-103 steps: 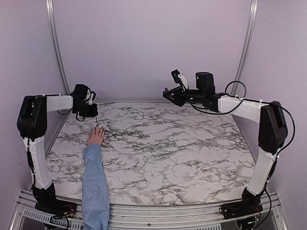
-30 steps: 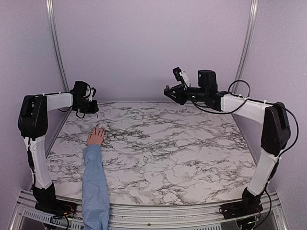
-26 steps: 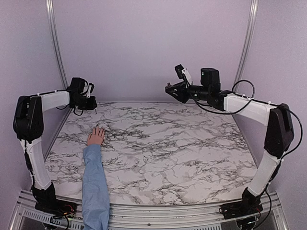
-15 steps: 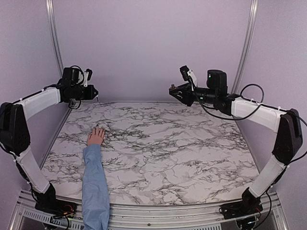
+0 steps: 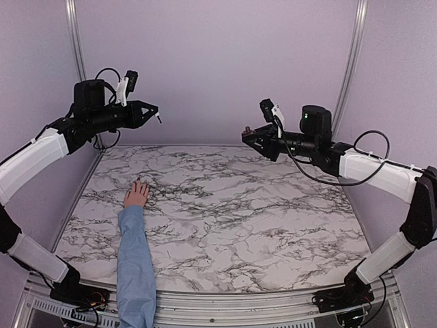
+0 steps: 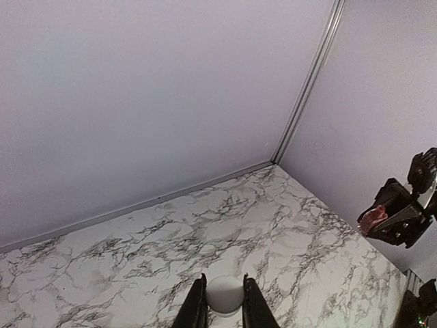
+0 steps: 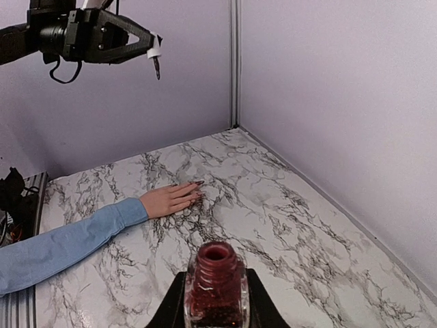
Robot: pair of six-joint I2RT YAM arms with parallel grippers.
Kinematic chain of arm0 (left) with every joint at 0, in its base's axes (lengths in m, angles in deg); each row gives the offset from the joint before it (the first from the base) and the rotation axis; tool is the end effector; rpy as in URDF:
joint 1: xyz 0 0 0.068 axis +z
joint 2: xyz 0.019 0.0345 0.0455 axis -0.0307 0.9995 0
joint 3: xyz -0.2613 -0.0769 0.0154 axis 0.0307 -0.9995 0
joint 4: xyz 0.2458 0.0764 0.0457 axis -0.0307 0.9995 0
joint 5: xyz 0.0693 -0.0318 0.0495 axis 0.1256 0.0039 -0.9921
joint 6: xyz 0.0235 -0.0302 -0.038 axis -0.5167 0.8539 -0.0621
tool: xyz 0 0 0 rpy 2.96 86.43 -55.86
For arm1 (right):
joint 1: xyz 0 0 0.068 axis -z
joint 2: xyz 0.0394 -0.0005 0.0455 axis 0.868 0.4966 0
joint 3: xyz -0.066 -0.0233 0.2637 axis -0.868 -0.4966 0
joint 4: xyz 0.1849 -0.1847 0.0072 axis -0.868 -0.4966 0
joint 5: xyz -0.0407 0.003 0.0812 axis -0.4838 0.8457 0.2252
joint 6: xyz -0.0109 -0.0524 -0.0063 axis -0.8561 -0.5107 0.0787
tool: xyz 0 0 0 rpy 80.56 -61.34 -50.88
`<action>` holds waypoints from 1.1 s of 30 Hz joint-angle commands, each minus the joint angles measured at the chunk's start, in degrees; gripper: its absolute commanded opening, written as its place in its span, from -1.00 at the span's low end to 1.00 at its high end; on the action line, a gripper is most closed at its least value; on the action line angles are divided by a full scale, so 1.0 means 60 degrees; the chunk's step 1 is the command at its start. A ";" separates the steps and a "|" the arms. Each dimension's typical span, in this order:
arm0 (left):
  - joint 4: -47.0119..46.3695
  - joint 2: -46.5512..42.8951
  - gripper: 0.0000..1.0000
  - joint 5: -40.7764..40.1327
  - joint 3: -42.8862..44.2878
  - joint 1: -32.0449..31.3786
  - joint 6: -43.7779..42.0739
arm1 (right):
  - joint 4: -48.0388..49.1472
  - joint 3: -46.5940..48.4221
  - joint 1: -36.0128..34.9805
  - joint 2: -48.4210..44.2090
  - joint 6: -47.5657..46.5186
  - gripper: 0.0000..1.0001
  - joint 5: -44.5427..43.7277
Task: Paint the nails
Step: Close the nail polish bottle.
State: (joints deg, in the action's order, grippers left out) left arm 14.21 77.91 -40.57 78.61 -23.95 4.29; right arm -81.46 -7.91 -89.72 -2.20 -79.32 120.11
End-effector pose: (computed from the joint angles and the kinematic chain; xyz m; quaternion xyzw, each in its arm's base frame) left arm 0.3049 -0.1374 0.4114 0.1896 0.7180 -0.3074 0.5950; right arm 0.2951 0.1903 0.3404 -0.3977 0.6438 0.3556 0.5485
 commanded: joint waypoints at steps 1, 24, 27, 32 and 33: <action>-0.1612 -0.0397 -1.00 0.1114 -0.0284 -0.0168 0.0876 | -0.0295 0.0592 -0.0857 0.0249 -0.0493 -1.00 -0.0191; -0.2668 0.0348 -1.00 0.0997 0.0135 -0.3713 -0.0086 | -0.0159 -0.0017 -0.1933 -0.0507 -0.0510 -1.00 -0.0742; -0.2351 0.0581 -1.00 0.0894 0.0494 -0.3858 -0.0398 | -0.0125 -0.0038 -0.1879 -0.0502 -0.0536 -1.00 -0.0613; -0.2286 0.0907 -1.00 0.0799 0.0716 -0.4004 -0.0526 | -0.0204 -0.0027 -0.1847 -0.0513 -0.0676 -1.00 -0.0448; -0.2294 0.0955 -1.00 0.0805 0.0735 -0.4035 -0.0523 | -0.0231 -0.0041 -0.1827 -0.0515 -0.0706 -1.00 -0.0424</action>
State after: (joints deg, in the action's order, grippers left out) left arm 0.74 82.48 -35.37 80.67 -47.28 2.76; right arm -84.00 -8.68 -101.09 -4.05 -82.36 116.09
